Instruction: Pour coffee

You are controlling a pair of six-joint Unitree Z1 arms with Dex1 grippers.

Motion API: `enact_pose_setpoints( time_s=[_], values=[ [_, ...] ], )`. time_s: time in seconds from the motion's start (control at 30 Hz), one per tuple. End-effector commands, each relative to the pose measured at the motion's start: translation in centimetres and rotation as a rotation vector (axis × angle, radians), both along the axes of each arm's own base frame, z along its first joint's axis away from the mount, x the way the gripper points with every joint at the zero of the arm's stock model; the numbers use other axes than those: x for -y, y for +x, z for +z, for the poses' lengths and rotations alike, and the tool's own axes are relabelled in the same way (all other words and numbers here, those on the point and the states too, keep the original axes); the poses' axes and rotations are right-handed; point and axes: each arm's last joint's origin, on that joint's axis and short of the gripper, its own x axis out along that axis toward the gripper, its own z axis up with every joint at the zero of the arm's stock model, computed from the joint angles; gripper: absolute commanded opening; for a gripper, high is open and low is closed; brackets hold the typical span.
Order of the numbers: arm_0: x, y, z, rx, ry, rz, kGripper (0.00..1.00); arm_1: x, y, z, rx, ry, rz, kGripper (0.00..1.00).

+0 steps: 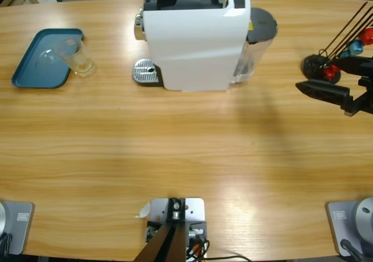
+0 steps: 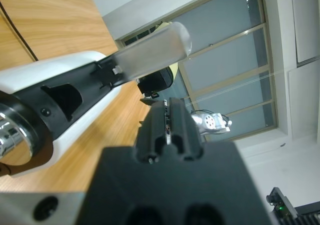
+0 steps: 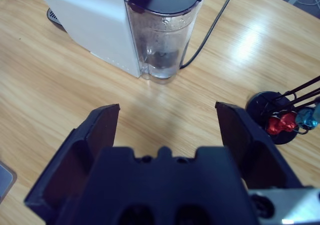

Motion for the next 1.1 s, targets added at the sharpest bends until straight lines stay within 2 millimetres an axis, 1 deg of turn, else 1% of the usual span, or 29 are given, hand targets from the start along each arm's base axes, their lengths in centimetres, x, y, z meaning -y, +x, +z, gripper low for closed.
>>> enact_pose_setpoints(
  time_s=[0.03,0.17,0.23,0.3,0.33,0.37,0.4,0.43,0.5,0.53,0.6,0.63,0.67,0.7,0.73,0.77,0.83,0.93,1.0,1.03,1.07,1.1],
  values=[
    [-0.5,-2.3,2.3,0.16,-0.022,-0.012,0.0,0.2,-0.1,-1.1,-0.02,-0.021,-0.015,0.842],
    [-1.1,-3.5,2.9,0.203,0.008,0.025,0.0,0.2,-0.1,-1.2,-0.023,-0.025,-0.015,0.842],
    [-1.3,-3.9,2.8,0.166,0.044,0.08,0.0,0.1,0.0,-1.2,-0.025,-0.027,-0.015,0.841],
    [-1.8,-4.6,2.9,0.101,0.11,0.181,0.0,0.1,0.0,-1.2,-0.026,-0.028,-0.015,0.842],
    [-2.1,-5.0,3.1,0.064,0.161,0.232,0.0,0.1,0.0,-1.2,-0.027,-0.029,-0.015,0.844],
    [-2.6,-5.7,3.4,0.024,0.259,0.304,0.0,0.1,0.0,-1.2,-0.027,-0.029,-0.014,0.843],
    [-2.8,-6.3,3.9,0.008,0.352,0.339,0.0,0.1,0.0,-1.2,-0.027,-0.029,-0.014,0.844],
    [-2.9,-6.8,4.3,0.008,0.439,0.353,0.0,0.1,0.0,-1.2,-0.026,-0.028,-0.014,0.844],
    [-3.0,-7.5,4.6,0.022,0.554,0.356,0.0,0.1,0.0,-1.2,-0.024,-0.027,-0.014,0.844],
    [-3.3,-8.4,4.6,0.049,0.642,0.366,0.136,0.2,-0.1,-1.2,-0.022,-0.027,-0.014,0.844],
    [-3.3,-9.7,4.7,0.113,0.773,0.356,0.221,0.4,-0.2,-1.0,-0.012,-0.028,-0.024,0.84],
    [-3.3,-10.4,4.7,0.153,0.846,0.348,0.322,0.6,-0.2,-1.0,-0.003,-0.042,-0.044,0.839],
    [-3.3,-11.2,4.6,0.196,0.917,0.34,0.366,0.9,-0.3,-0.8,0.013,-0.049,-0.073,0.839],
    [-3.4,-11.9,4.4,0.231,0.981,0.332,0.476,1.3,-0.5,-0.6,0.021,-0.042,-0.104,0.839],
    [-3.5,-12.6,4.2,0.266,1.036,0.326,0.549,1.6,-0.6,-0.4,0.025,-0.031,-0.139,0.839],
    [-3.7,-13.2,3.9,0.293,1.079,0.326,0.636,1.8,-0.6,-0.1,0.033,-0.021,-0.18,0.838],
    [-4.4,-14.6,3.6,0.347,1.1,0.301,0.746,2.2,0.0,0.7,0.016,-0.006,-0.259,0.838],
    [-4.9,-15.7,3.7,0.373,1.095,0.299,0.756,3.6,0.4,1.9,-0.011,-0.018,-0.37,0.839],
    [-4.9,-16.0,3.7,0.389,1.092,0.289,0.822,4.4,1.0,2.9,-0.034,0.016,-0.427,0.835],
    [-4.8,-16.0,3.7,0.393,1.09,0.285,0.828,4.2,1.5,3.4,-0.049,0.027,-0.39,0.811],
    [-4.7,-16.1,3.7,0.399,1.09,0.277,0.83,3.8,2.1,3.4,-0.064,0.003,-0.341,0.804],
    [-4.5,-16.3,3.7,0.407,1.088,0.271,0.83,3.3,2.6,3.4,-0.075,-0.013,-0.328,0.804]
  ],
)
